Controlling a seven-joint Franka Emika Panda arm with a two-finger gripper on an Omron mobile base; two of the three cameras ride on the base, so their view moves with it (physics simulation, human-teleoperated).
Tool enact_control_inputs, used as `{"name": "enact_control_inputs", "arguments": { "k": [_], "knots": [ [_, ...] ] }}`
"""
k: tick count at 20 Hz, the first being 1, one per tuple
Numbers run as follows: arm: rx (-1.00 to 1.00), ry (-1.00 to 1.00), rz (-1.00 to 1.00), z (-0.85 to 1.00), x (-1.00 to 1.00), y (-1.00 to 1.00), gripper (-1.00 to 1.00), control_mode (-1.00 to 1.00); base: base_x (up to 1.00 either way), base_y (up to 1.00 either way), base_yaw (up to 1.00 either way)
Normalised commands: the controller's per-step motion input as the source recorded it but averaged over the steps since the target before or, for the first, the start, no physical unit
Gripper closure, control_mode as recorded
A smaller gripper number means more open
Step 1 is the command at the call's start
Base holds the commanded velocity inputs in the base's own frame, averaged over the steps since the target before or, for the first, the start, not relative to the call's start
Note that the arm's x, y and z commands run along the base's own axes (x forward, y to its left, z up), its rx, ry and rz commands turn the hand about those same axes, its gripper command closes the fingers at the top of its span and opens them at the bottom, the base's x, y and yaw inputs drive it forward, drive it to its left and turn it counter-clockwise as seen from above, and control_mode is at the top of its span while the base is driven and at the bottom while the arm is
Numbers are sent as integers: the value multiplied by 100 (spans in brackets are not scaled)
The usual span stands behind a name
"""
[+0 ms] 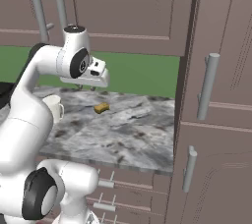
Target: Pick the pan from the cabinet and place it on the stove. Then turn on the stove burner for the pan.
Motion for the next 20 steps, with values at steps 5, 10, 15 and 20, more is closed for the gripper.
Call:
{"name": "enact_control_inputs", "arguments": {
  "k": [5, 10, 15, 20],
  "knots": [
    [0, -2, 0, -1, -18, 8, -100, -100, 0, 0, 0],
    [0, -9, 1, -3, -54, 23, -100, -100, 0, 0, 0],
    [-9, -31, -1, -1, -36, 51, -100, -100, 0, 0, 0],
    [-2, -38, -4, 9, -5, 47, -100, -100, 0, 0, 0]
  ]
}}
